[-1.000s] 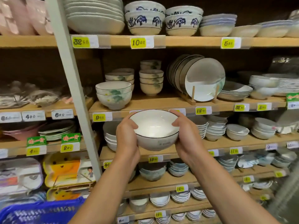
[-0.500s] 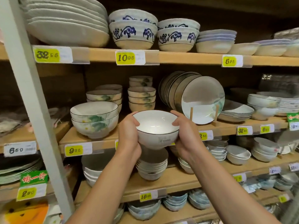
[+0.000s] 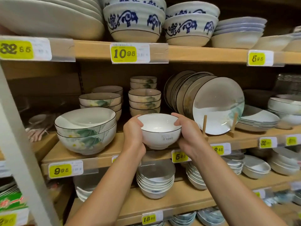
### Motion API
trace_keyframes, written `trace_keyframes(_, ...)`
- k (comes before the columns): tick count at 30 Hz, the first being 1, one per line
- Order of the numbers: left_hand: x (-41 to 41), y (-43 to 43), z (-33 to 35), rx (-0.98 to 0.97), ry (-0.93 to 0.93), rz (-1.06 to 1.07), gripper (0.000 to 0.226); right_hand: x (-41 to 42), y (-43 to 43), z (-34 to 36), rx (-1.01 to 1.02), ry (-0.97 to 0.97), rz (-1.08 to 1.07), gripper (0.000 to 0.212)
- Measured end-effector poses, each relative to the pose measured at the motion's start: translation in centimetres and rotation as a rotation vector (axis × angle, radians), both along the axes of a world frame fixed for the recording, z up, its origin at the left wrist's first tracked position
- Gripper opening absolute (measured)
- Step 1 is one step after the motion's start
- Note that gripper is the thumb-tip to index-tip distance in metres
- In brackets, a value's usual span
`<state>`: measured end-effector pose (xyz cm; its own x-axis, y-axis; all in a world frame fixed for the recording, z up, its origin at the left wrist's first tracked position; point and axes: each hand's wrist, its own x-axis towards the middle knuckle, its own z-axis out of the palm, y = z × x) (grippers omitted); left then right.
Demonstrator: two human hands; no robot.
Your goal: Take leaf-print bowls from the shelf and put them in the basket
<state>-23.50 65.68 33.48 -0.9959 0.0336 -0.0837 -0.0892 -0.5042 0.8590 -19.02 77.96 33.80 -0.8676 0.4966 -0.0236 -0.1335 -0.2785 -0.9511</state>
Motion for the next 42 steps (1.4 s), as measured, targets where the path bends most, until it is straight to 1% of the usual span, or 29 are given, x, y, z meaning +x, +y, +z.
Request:
trace_keyframes(3, -0.6, 0.4, -0.3, 0.010, -0.009, 0.052, 0.035, -1.4, 0.6, -0.2, -0.005, -0.021, 0.044, 0.056)
trace_keyframes(7, -1.4, 0.7, -0.9, -0.023, 0.002, 0.103, 0.034, -2.9, 1.2, -0.9, -0.024, -0.016, 0.097, 0.054)
trace_keyframes(11, -1.9, 0.9, -1.3, -0.051, 0.021, 0.101, 0.035, -4.0, 2.0, -1.4, -0.049, 0.001, 0.152, 0.046)
trace_keyframes(16, -2.4, 0.7, -1.6, -0.138, 0.050, 0.095, 0.035, -5.5, 3.0, -0.9, -0.056, -0.030, 0.217, 0.055)
trace_keyframes(19, -2.3, 0.4, -1.4, -0.166, 0.030, 0.035, 0.036, -6.2, 2.9, -0.6, -0.065, -0.080, 0.237, 0.047)
trace_keyframes(21, -1.8, 0.2, -1.3, -0.143, 0.011, 0.049, 0.036, -6.5, 2.8, -0.9, -0.089, -0.081, 0.234, 0.041)
trace_keyframes(22, -1.3, 0.2, -1.6, -0.124, 0.014, 0.079, 0.038, -6.7, 2.8, -1.2, -0.101, -0.072, 0.226, 0.039)
trace_keyframes(25, 0.9, 1.2, -3.0, -0.155, 0.068, 0.129, 0.061, -7.1, 2.6, -1.6, -0.096, -0.054, 0.168, 0.032)
trace_keyframes(27, 1.5, 2.5, -3.6, -0.192, 0.094, 0.134, 0.063, -6.8, 2.1, -2.0, -0.060, -0.044, 0.132, 0.028)
trace_keyframes(29, 1.0, 3.1, -3.2, -0.187, 0.087, 0.166, 0.057, -6.2, 1.8, -2.7, 0.018, -0.011, 0.149, 0.031)
trace_keyframes(32, -0.6, 2.0, -2.0, -0.158, 0.048, 0.163, 0.053, -5.6, 2.6, -2.7, 0.130, -0.015, 0.187, 0.045)
trace_keyframes(33, -1.1, 1.5, -1.7, -0.164, 0.030, 0.154, 0.052, -6.0, 3.2, -2.1, 0.122, -0.040, 0.206, 0.046)
trace_keyframes(36, -2.2, 0.9, -1.2, -0.193, -0.034, 0.106, 0.048, -6.6, 4.2, 0.0, -0.016, -0.090, 0.325, 0.045)
trace_keyframes(39, -2.3, 1.0, -0.9, -0.173, -0.031, 0.043, 0.047, -7.0, 4.1, -0.3, -0.031, -0.085, 0.332, 0.052)
trace_keyframes(42, -2.2, 1.1, -1.1, -0.172, -0.016, 0.021, 0.035, -7.1, 4.0, -0.7, -0.025, -0.075, 0.306, 0.054)
